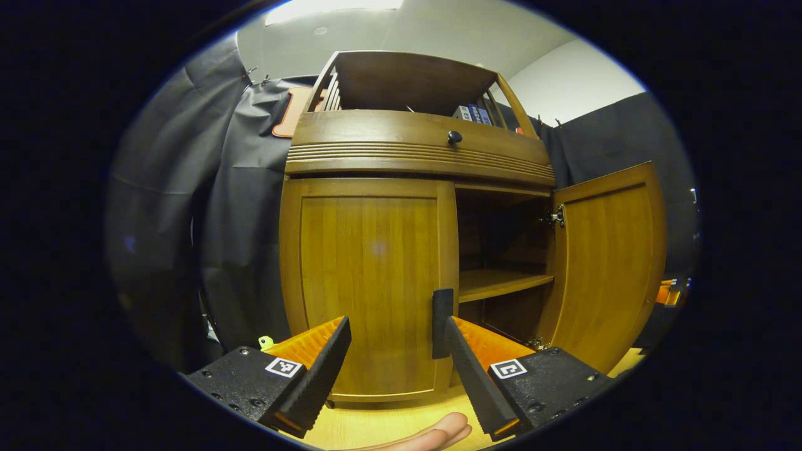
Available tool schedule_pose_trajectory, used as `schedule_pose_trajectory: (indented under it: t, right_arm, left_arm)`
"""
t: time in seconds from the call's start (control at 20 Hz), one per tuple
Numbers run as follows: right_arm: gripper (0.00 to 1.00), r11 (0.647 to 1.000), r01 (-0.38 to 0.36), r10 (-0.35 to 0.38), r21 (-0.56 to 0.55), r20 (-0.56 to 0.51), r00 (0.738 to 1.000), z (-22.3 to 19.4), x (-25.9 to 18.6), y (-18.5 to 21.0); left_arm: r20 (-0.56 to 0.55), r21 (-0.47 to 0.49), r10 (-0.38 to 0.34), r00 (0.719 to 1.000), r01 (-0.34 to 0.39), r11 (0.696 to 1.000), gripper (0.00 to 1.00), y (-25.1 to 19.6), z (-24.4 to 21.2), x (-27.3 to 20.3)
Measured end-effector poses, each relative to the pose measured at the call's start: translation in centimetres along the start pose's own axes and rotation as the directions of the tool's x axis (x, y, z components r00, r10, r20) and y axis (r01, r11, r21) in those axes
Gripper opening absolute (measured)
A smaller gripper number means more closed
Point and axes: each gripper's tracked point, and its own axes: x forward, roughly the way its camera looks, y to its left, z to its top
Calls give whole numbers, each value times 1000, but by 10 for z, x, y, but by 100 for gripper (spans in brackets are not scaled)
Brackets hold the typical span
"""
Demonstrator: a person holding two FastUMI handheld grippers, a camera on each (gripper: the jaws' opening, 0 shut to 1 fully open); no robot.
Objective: Open the right door of the double-door shoe cabinet with the right hand, and open the left door with the left hand.
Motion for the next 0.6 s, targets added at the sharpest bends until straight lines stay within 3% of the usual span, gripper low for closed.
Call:
schedule_pose_trajectory:
  t: [0.2,0.45,0.6]
  right_arm:
    - [2,994,-104,102,47,28,994,3,13,-11]
    - [2,994,-105,106,-25,24,994,-2,11,-14]
    - [51,999,-7,7,-37,14,1000,-7,-4,-50]
  left_arm:
    - [-38,1,9,999,-9,1000,94,1,-6,0]
    - [-48,-26,-23,999,22,999,94,-8,-13,10]
    - [-93,-28,-50,994,48,998,94,-17,-27,15]
